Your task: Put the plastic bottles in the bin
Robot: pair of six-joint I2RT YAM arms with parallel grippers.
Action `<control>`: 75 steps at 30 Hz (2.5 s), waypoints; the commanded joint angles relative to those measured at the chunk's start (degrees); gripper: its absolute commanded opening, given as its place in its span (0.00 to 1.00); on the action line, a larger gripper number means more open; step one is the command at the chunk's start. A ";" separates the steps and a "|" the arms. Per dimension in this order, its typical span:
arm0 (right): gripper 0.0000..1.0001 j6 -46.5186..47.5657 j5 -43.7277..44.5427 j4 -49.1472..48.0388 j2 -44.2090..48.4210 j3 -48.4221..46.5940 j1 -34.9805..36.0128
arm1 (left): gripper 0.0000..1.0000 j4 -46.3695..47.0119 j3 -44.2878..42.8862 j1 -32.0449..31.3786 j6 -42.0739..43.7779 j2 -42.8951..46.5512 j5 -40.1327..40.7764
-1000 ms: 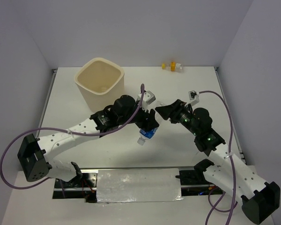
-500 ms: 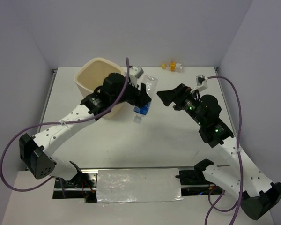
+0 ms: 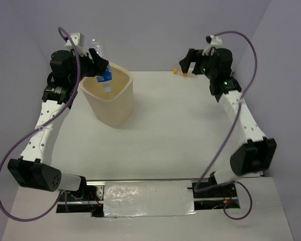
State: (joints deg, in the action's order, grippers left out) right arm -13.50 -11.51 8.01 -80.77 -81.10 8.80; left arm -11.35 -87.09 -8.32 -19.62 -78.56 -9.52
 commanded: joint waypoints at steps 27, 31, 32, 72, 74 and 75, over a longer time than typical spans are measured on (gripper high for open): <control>1.00 62.85 9.03 2.54 -66.34 -55.65 -3.18 | 0.99 3.27 -4.50 5.06 2.04 -10.65 0.03; 1.00 73.33 15.80 1.49 -70.57 -57.15 -1.25 | 0.99 4.50 -1.96 5.06 2.04 -8.28 0.82; 1.00 75.18 16.95 -1.22 -71.01 -56.02 -0.89 | 0.99 5.02 -1.25 5.06 2.04 -6.88 1.17; 0.00 84.25 21.35 -33.12 -58.11 -23.01 2.97 | 0.99 9.78 7.46 4.98 -0.86 0.08 0.03; 0.00 81.11 20.04 -34.90 -51.81 -16.24 4.47 | 0.99 8.03 6.50 4.63 -1.12 -0.18 -1.20; 0.00 79.69 18.99 -35.17 -49.42 -14.11 4.47 | 0.99 7.41 6.23 4.36 -1.13 -0.36 -1.20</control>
State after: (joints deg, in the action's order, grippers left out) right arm 71.31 9.13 -20.10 -140.97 -100.68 11.11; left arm -4.29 -79.11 -3.33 -19.81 -80.27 -8.23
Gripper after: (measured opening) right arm 0.650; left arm 0.994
